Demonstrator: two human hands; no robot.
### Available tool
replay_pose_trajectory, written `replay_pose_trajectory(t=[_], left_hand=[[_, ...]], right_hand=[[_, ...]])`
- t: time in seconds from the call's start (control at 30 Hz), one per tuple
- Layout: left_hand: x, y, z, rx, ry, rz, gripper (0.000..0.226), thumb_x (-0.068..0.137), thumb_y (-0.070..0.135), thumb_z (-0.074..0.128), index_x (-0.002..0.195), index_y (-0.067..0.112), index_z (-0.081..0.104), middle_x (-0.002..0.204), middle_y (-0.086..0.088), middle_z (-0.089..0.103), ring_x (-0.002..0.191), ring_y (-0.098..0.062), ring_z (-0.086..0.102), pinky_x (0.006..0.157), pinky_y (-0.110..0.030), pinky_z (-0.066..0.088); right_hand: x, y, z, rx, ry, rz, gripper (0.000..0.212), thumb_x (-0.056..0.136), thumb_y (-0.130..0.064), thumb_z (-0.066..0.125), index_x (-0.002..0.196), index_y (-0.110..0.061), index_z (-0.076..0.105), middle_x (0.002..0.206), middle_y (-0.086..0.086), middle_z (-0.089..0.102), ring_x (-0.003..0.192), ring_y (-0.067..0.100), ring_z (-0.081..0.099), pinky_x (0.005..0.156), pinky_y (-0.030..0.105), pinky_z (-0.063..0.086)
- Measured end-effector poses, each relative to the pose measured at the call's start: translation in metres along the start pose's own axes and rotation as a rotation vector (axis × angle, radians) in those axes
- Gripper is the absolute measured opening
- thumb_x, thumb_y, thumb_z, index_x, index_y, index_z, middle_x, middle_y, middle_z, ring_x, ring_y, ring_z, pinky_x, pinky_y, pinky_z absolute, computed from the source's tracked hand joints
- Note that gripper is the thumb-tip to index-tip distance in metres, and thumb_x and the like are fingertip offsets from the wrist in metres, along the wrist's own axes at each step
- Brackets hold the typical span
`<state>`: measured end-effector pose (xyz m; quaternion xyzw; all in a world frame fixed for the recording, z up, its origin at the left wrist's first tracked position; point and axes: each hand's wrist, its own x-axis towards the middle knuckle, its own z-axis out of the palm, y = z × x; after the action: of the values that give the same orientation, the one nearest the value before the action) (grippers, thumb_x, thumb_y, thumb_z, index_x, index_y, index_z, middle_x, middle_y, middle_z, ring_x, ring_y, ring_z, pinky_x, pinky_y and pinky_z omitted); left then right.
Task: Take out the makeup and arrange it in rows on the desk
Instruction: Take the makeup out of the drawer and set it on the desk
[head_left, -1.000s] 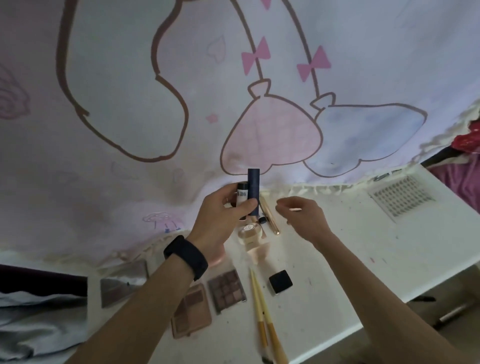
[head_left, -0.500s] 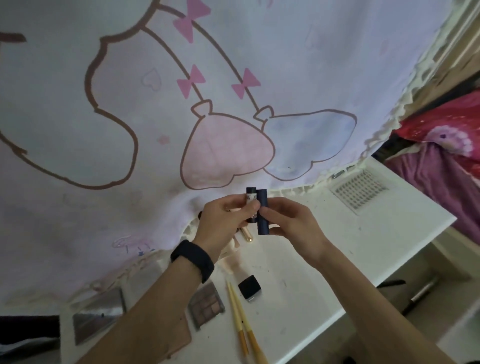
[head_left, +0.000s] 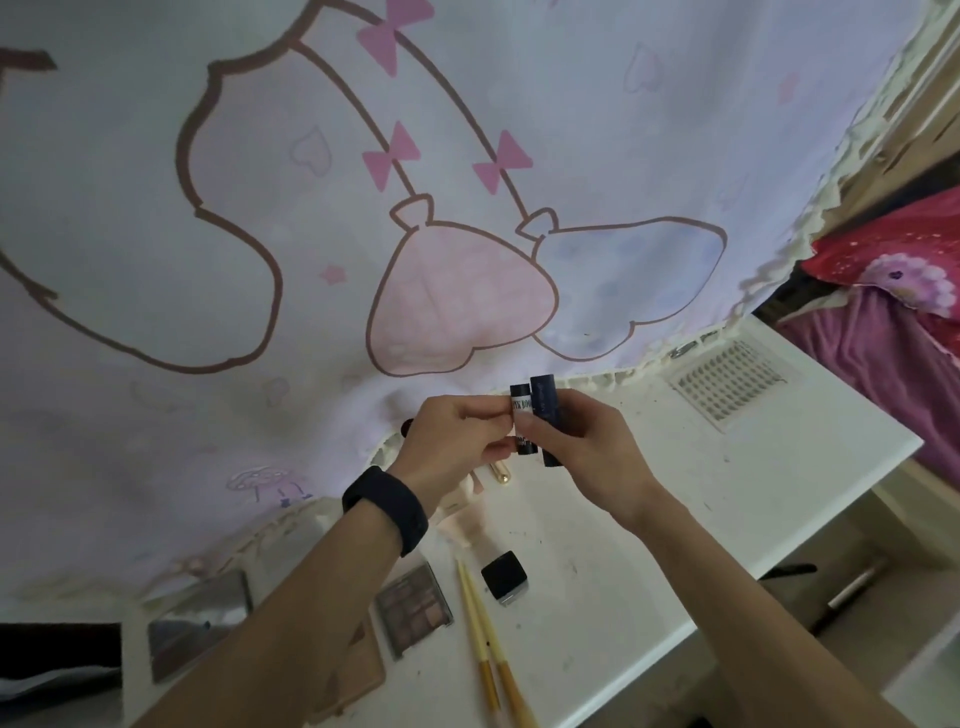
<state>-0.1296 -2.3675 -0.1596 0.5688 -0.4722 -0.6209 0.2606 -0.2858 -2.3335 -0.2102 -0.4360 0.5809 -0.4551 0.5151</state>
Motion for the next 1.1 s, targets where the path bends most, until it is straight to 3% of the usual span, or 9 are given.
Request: replay_pose_trajectory(t=[0.07,0.17,0.3,0.37,0.47,0.6,0.8,0.97,1.1], left_hand=[[-0.001,0.003,-0.008,-0.026,0.055,0.035,0.023,0.095,0.005,0.062,0.114,0.013,0.073,0.106,-0.008,0.074,0.086,-0.020,0.075,0.080,-0.031,0.061],[-0.002,-0.005,-0.034,0.090,0.343,0.240,0.021,0.096,0.011,0.063,0.106,0.026,0.074,0.102,0.008,0.072,0.084,-0.011,0.073,0.075,-0.027,0.059],[-0.009,-0.049,-0.060,0.368,0.553,0.298,0.022,0.095,0.009,0.060,0.102,0.029,0.067,0.102,0.013,0.066,0.086,0.005,0.062,0.070,-0.006,0.046],[-0.006,-0.082,-0.071,0.533,0.535,0.220,0.026,0.094,0.006,0.058,0.110,0.026,0.063,0.108,0.007,0.063,0.093,-0.001,0.061,0.071,-0.005,0.042],[0.001,-0.124,-0.080,0.819,0.402,0.086,0.038,0.093,0.013,0.055,0.130,0.022,0.054,0.129,-0.002,0.056,0.118,-0.018,0.053,0.095,-0.028,0.046],[0.007,-0.148,-0.082,1.132,0.235,-0.003,0.063,0.101,0.037,0.044,0.156,0.016,0.022,0.164,-0.008,0.019,0.151,-0.026,0.014,0.123,-0.039,0.016],[0.012,-0.159,-0.079,1.219,0.110,-0.102,0.071,0.105,0.041,0.031,0.158,0.013,-0.005,0.167,-0.004,-0.006,0.153,-0.024,-0.005,0.123,-0.045,0.004],[0.015,-0.160,-0.081,1.236,0.103,-0.101,0.072,0.104,0.041,0.032,0.158,0.012,-0.007,0.167,-0.005,-0.007,0.153,-0.026,-0.004,0.123,-0.046,0.004],[0.016,-0.160,-0.082,1.253,0.087,-0.105,0.073,0.104,0.042,0.032,0.158,0.011,-0.006,0.167,-0.006,-0.007,0.153,-0.026,-0.004,0.123,-0.046,0.004]], right_hand=[[0.008,0.005,0.001,-0.099,0.033,-0.013,0.012,0.092,-0.030,0.072,0.097,-0.019,0.071,0.071,-0.009,0.068,0.066,0.010,0.062,0.066,0.023,0.055],[0.028,0.022,-0.003,-0.297,0.083,0.076,0.016,0.089,-0.035,0.072,0.088,-0.019,0.071,0.070,-0.001,0.069,0.065,0.016,0.062,0.069,0.029,0.053],[0.056,0.048,0.003,-0.599,0.021,0.207,0.022,0.088,-0.036,0.069,0.081,-0.015,0.066,0.070,0.003,0.067,0.069,0.023,0.064,0.060,0.027,0.046],[0.069,0.055,0.013,-0.674,-0.028,0.208,0.024,0.087,-0.036,0.068,0.086,-0.012,0.068,0.075,0.007,0.070,0.074,0.026,0.067,0.061,0.028,0.046],[0.082,0.061,0.027,-0.753,-0.087,0.207,0.024,0.085,-0.038,0.069,0.092,-0.015,0.069,0.078,0.006,0.069,0.073,0.023,0.064,0.061,0.028,0.046],[0.091,0.064,0.034,-0.845,-0.111,0.180,0.029,0.086,-0.041,0.066,0.091,-0.013,0.069,0.077,0.008,0.068,0.065,0.018,0.056,0.060,0.027,0.043],[0.089,0.071,0.024,-1.011,-0.014,0.099,0.028,0.094,-0.041,0.058,0.089,-0.013,0.059,0.080,0.004,0.060,0.072,0.022,0.058,0.054,0.028,0.034],[0.087,0.077,0.029,-0.915,-0.033,0.024,0.050,0.097,-0.042,0.054,0.140,-0.016,0.051,0.119,0.010,0.060,0.106,0.030,0.059,0.087,0.036,0.045],[0.083,0.076,0.041,-0.887,-0.014,0.005,0.047,0.096,-0.043,0.053,0.141,-0.029,0.052,0.122,0.007,0.060,0.109,0.031,0.058,0.092,0.038,0.048]])
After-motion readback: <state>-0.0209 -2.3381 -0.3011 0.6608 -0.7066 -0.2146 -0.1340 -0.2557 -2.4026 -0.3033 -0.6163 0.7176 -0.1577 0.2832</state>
